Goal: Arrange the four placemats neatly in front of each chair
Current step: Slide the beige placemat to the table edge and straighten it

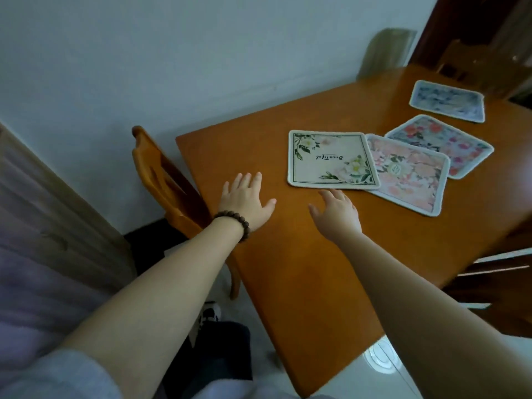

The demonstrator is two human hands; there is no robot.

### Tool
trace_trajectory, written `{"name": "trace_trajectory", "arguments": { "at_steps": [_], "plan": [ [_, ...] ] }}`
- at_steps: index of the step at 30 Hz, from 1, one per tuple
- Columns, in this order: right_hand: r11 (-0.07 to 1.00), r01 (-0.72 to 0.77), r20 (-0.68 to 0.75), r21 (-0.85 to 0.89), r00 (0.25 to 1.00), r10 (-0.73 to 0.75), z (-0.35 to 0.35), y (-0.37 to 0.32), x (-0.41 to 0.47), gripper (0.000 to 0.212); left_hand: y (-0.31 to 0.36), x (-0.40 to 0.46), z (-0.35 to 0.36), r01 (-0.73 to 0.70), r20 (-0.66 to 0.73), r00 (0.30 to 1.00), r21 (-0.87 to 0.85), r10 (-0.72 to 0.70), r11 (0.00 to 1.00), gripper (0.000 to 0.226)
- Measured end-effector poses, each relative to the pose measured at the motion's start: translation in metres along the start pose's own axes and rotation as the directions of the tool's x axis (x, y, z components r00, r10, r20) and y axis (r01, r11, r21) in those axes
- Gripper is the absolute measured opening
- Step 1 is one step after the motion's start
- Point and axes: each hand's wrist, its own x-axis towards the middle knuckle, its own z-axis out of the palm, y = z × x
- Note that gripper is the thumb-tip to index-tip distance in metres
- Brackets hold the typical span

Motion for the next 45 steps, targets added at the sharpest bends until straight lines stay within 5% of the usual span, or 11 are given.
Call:
{"name": "trace_trajectory", "arguments": {
  "at_steps": [17,34,45],
  "plan": [
    [0.884,-0.464,-0.151,0.058,0.871,0.467,0.045,-0.080,0.101,0.054,-0.071,0.203,0.013,-0.460,0.201,0.864,-0.056,0.461,0.886,0.076],
    [0.782,-0.616,-0.160,0.096,0.766,0.622,0.060,-0.068,0.132,0.052,-0.065,0.294,0.033,-0.541,0.257,0.804,-0.061,0.537,0.839,0.076],
    [0.686,-0.725,-0.105,0.062,0.679,0.726,0.068,0.017,0.189,0.060,-0.018,0.397,0.083,-0.599,0.274,0.764,-0.039,0.585,0.800,0.081]
  ]
}}
